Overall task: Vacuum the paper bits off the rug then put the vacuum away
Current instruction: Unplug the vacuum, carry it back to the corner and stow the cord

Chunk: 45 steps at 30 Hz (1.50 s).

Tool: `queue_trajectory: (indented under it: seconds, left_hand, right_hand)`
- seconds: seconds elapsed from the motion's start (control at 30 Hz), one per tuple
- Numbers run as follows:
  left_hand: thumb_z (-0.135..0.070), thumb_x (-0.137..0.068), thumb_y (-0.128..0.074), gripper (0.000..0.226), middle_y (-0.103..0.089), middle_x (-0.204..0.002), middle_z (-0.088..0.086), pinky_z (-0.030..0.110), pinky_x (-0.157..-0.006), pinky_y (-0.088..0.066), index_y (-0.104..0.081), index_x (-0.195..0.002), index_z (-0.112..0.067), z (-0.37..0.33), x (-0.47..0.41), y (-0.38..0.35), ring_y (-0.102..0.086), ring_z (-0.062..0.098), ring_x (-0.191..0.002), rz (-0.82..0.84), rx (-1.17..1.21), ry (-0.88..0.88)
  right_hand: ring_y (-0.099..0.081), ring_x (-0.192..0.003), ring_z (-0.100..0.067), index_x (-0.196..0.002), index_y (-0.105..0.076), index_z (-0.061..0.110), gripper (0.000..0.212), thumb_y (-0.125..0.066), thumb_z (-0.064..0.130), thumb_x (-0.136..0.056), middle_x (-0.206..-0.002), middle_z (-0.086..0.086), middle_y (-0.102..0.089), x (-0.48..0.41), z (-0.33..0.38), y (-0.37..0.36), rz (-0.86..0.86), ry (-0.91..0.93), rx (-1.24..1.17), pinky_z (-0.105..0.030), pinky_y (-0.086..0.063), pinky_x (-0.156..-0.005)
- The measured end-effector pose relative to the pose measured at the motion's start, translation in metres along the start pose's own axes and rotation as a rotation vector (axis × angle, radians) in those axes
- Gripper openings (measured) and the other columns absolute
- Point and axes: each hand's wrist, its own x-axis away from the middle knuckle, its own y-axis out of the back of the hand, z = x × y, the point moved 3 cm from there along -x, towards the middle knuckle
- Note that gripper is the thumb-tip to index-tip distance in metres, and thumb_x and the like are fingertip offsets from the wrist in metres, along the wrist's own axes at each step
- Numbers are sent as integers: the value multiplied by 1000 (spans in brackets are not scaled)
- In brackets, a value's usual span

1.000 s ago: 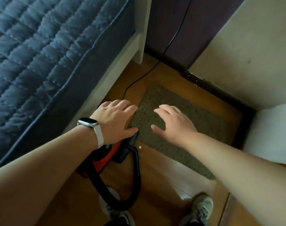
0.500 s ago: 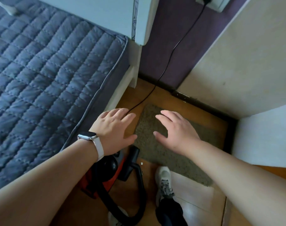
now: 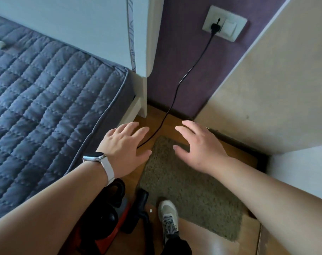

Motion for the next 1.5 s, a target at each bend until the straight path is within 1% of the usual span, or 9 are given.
queue_trajectory:
  seconds: [0.1,0.27,0.67,0.9,1.03,1.13,1.27,1.43,1.5]
  left_hand:
    - [-67,-92,-39,69,-24,-160,-4,40,-117,-24,-22,-152,-37,-19,-36,8,-21,20,-148,-2,-18,-10]
    - [-66,-92,-38,69,-23,-160,-4,41,-118,-25,-19,-152,-38,-53,-97,26,-22,21,-147,-18,-23,-31]
    - [-64,-91,-45,69,-34,-152,-5,43,-110,-34,-25,-150,-34,-89,-200,65,-35,23,-139,-97,-40,-72]
    - [-56,-91,-52,68,-41,-149,-2,45,-103,-43,-25,-149,-33,-87,-245,67,-43,26,-132,-48,189,76]
    - [-51,-92,-54,67,-48,-144,0,43,-95,-51,-27,-149,-29,-90,-263,59,-55,22,-118,-2,418,135]
    - [-49,-94,-52,52,-60,-121,-2,42,-84,-56,-38,-140,-27,-93,-270,57,-61,17,-97,-7,470,122]
    - [-44,-97,-48,19,-64,-85,-5,43,-71,-58,-56,-103,-28,-92,-277,55,-62,15,-71,-74,561,122]
    - [-38,-101,-45,29,-56,-69,0,33,-52,-43,-58,-88,-16,-85,-285,51,-50,15,-56,-136,616,122]
    - [-35,-102,-44,29,-54,-67,-1,29,-50,-40,-57,-87,-14,-84,-287,48,-47,13,-54,-154,643,116]
  right_hand:
    - [-38,-138,-24,-146,-44,23,64,-48,56,-92,-155,-1,-36,-20,-35,20,-35,-22,-14,-41,-39,-110]
    - [-38,-137,-27,-144,-47,21,79,-28,66,-83,-151,-4,-40,-48,-83,46,-100,-38,-20,-45,-40,-109]
    - [-36,-138,-25,-147,-41,21,63,-53,51,-93,-153,-1,-35,-107,-126,95,-196,-60,-56,-42,-39,-107]
    - [-45,-127,-24,-144,-40,19,58,-50,48,-94,-144,0,-42,-155,-132,118,-281,-102,-72,-39,-47,-94]
    - [-46,-123,-25,-142,-40,19,54,-48,48,-96,-140,-2,-44,-183,-134,129,-316,-117,-50,-33,-41,-79]
    - [-50,-119,-26,-139,-41,20,52,-49,47,-96,-137,-3,-47,-199,-133,136,-327,-116,-47,-32,-38,-77]
    - [-54,-113,-27,-129,-49,15,48,-54,47,-93,-130,-5,-54,-213,-136,140,-359,-99,-40,-36,-46,-82]
    - [-58,-107,-21,-121,-53,15,43,-55,48,-93,-122,1,-59,-219,-139,134,-389,-85,-166,-40,-52,-84]
    - [-60,-92,-19,-106,-54,19,33,-53,49,-93,-103,4,-63,-223,-139,129,-361,-113,-241,-40,-53,-78]
